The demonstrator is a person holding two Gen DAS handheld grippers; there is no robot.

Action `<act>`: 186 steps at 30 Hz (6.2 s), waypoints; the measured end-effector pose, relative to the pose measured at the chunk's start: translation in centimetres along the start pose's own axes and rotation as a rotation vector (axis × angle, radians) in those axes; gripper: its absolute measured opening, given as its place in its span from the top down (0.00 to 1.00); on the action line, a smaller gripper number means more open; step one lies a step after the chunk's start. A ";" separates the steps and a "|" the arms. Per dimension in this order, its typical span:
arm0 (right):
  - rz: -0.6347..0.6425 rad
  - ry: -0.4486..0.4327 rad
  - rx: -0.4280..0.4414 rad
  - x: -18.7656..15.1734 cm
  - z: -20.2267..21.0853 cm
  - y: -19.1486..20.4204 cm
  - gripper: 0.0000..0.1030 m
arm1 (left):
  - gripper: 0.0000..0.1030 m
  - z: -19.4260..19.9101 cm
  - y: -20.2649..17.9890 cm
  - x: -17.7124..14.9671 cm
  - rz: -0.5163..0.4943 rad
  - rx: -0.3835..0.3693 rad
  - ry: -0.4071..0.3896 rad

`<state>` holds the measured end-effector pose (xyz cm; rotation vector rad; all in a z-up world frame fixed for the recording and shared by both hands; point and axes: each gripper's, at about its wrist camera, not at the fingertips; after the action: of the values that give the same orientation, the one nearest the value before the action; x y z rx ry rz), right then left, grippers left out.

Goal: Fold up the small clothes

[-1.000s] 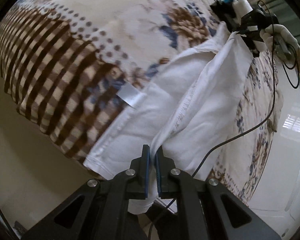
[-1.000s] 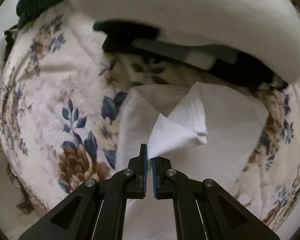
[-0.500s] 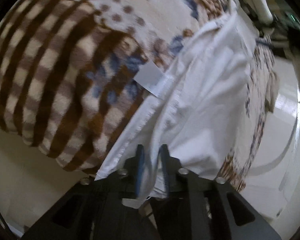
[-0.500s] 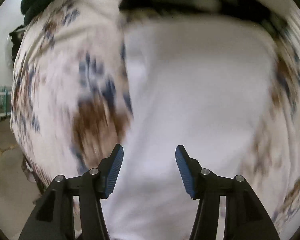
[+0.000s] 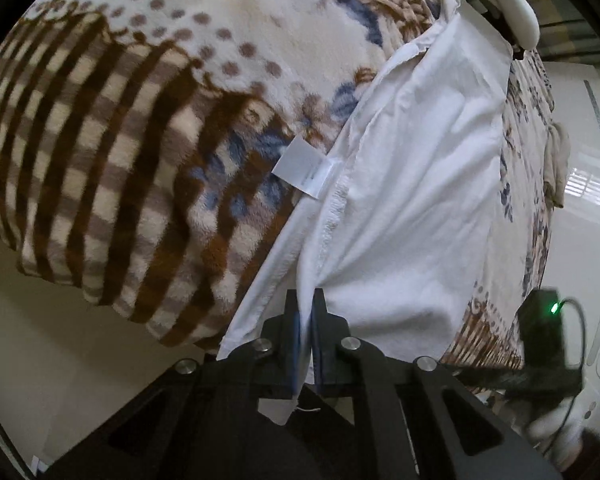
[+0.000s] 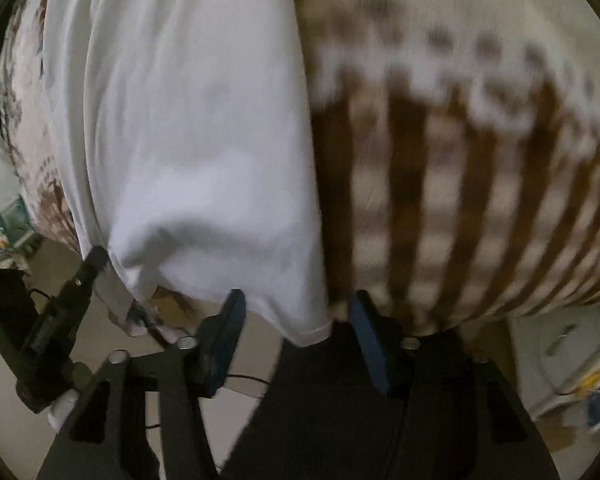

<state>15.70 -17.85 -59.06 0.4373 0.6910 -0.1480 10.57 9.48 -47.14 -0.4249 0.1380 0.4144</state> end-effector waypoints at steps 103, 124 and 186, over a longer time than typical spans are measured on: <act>0.153 -0.608 0.332 34.9 31.1 5.2 0.94 | 0.94 -4.9 -23.8 42.3 -0.566 -0.132 -0.191; 0.372 -0.506 0.241 9.3 23.1 4.8 0.61 | 0.58 5.2 -11.4 19.9 -0.433 -0.154 -0.085; -0.033 -0.342 0.493 -13.1 0.6 -5.7 0.93 | 0.94 3.7 1.8 0.0 -0.094 -0.159 0.031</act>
<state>4.49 -23.40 -52.18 0.8501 0.3182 -0.4194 10.00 12.56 -44.46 -0.5921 0.1152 0.3276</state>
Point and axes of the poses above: each gripper's, at about its wrist camera, not at the fingertips, and z roughly against the way its jaws point, y to its left, x to its top, and after that the axes turned 6 degrees about y, right-handed
